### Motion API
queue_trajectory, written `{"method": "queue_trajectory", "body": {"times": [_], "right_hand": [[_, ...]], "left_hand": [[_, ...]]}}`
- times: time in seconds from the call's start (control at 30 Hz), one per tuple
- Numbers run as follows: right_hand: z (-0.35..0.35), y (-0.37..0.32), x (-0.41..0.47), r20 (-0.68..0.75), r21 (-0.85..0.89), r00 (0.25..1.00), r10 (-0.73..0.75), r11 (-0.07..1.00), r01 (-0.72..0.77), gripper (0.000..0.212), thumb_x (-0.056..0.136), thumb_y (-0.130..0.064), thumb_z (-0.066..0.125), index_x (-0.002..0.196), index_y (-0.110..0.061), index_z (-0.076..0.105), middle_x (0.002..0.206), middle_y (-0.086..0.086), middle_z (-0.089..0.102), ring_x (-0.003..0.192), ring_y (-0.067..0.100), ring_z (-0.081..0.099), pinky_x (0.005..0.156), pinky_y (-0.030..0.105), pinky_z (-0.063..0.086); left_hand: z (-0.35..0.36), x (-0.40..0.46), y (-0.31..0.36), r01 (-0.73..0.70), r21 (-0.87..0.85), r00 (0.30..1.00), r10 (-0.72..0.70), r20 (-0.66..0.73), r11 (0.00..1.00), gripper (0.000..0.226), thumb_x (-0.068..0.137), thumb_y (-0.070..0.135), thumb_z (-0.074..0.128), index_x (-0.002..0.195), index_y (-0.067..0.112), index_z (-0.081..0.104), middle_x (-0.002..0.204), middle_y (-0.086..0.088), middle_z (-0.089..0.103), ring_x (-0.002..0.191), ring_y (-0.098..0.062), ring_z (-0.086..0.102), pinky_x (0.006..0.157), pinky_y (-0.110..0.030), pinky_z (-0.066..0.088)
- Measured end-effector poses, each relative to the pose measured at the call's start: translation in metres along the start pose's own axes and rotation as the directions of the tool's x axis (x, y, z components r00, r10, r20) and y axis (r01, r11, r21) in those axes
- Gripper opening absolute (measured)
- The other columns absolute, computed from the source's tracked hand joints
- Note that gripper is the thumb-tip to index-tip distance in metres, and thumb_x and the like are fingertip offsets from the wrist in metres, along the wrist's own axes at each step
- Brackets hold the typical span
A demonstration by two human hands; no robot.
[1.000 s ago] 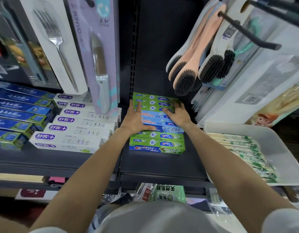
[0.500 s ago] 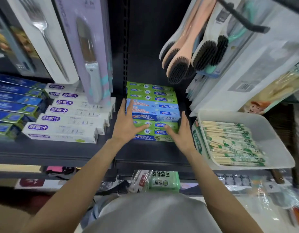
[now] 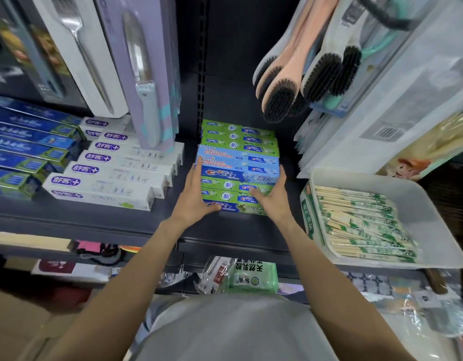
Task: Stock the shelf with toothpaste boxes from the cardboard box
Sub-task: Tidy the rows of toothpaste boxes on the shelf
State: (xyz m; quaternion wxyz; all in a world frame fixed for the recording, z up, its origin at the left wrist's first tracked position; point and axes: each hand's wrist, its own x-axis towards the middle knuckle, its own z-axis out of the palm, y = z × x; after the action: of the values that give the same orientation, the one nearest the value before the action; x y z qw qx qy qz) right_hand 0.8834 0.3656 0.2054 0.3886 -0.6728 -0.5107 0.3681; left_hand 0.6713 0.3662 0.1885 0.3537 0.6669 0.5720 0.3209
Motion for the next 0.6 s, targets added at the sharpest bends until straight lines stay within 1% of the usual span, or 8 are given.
{"method": "queue_trajectory", "body": {"times": [0.1,0.2,0.27,0.3,0.37,0.43,0.5,0.6], "right_hand": [[-0.005,-0.006,0.006,-0.005,0.104,1.0,0.026,0.994,-0.025,0.09,0.087,-0.026,0.066,0.151,-0.019,0.002,0.146,0.0,0.04,0.13,0.013,0.044,0.109,0.03,0.035],[-0.012,-0.016,0.025,-0.054,-0.009,0.998,-0.014,1.0,0.013,0.076,0.092,-0.033,0.058,0.15,-0.018,0.011,0.151,0.0,0.032,0.135,0.014,0.036,0.11,0.026,0.029],[-0.014,-0.025,0.04,-0.032,-0.083,0.999,-0.011,0.997,0.008,0.073,0.092,-0.039,0.056,0.15,-0.02,0.015,0.148,0.002,0.038,0.133,0.017,0.04,0.108,0.03,0.032],[-0.014,-0.027,0.047,-0.01,-0.105,1.0,-0.003,0.994,0.002,0.071,0.092,-0.04,0.055,0.149,-0.021,0.017,0.145,0.004,0.042,0.13,0.019,0.043,0.107,0.031,0.035],[-0.011,-0.031,0.057,0.029,-0.148,0.999,0.024,0.989,-0.019,0.07,0.092,-0.041,0.054,0.149,-0.024,0.018,0.138,0.006,0.049,0.123,0.022,0.05,0.103,0.032,0.039],[-0.006,-0.032,0.062,0.033,-0.193,0.999,0.041,0.981,-0.034,0.075,0.09,-0.044,0.056,0.15,-0.024,0.016,0.133,0.008,0.053,0.12,0.026,0.053,0.103,0.038,0.042],[-0.005,-0.031,0.065,0.013,-0.222,1.0,0.023,0.975,-0.019,0.077,0.089,-0.047,0.056,0.15,-0.025,0.014,0.131,0.01,0.055,0.119,0.028,0.054,0.101,0.042,0.043],[-0.006,-0.029,0.065,0.012,-0.241,1.0,0.012,0.97,-0.008,0.075,0.09,-0.044,0.056,0.15,-0.022,0.016,0.13,0.009,0.057,0.118,0.027,0.055,0.101,0.04,0.044]], "left_hand": [[-0.004,0.004,0.005,0.015,-0.081,1.0,-0.014,0.016,0.997,0.127,0.062,0.021,0.088,0.15,0.025,-0.005,0.155,-0.005,0.012,0.142,-0.018,0.02,0.109,-0.039,0.031],[-0.009,0.018,0.013,0.01,-0.091,0.999,-0.013,-0.04,0.996,0.114,0.07,0.034,0.081,0.151,0.024,0.001,0.155,-0.001,0.016,0.141,-0.015,0.023,0.111,-0.037,0.029],[-0.013,0.032,0.02,0.003,-0.057,0.998,-0.006,-0.055,0.998,0.106,0.072,0.036,0.079,0.15,0.024,0.008,0.153,-0.001,0.023,0.139,-0.015,0.027,0.112,-0.041,0.031],[-0.014,0.038,0.022,0.0,-0.029,0.999,-0.001,-0.042,1.0,0.106,0.072,0.037,0.079,0.15,0.024,0.009,0.153,-0.002,0.024,0.141,-0.015,0.024,0.112,-0.043,0.031],[-0.014,0.046,0.026,0.011,0.056,1.0,-0.01,-0.003,0.998,0.108,0.073,0.036,0.079,0.151,0.023,0.006,0.157,-0.007,0.015,0.144,-0.02,0.017,0.112,-0.042,0.029],[-0.013,0.047,0.027,0.041,0.146,0.999,-0.041,0.001,0.988,0.109,0.074,0.033,0.078,0.152,0.02,0.003,0.158,-0.01,0.006,0.142,-0.025,0.024,0.109,-0.037,0.03],[-0.011,0.047,0.027,0.047,0.186,0.999,-0.044,-0.017,0.981,0.108,0.075,0.03,0.078,0.152,0.018,0.003,0.158,-0.011,0.005,0.139,-0.028,0.029,0.107,-0.037,0.032],[-0.009,0.047,0.027,0.045,0.204,0.999,-0.039,-0.033,0.978,0.105,0.077,0.028,0.076,0.152,0.017,0.003,0.158,-0.011,0.006,0.136,-0.029,0.035,0.106,-0.038,0.035]]}}
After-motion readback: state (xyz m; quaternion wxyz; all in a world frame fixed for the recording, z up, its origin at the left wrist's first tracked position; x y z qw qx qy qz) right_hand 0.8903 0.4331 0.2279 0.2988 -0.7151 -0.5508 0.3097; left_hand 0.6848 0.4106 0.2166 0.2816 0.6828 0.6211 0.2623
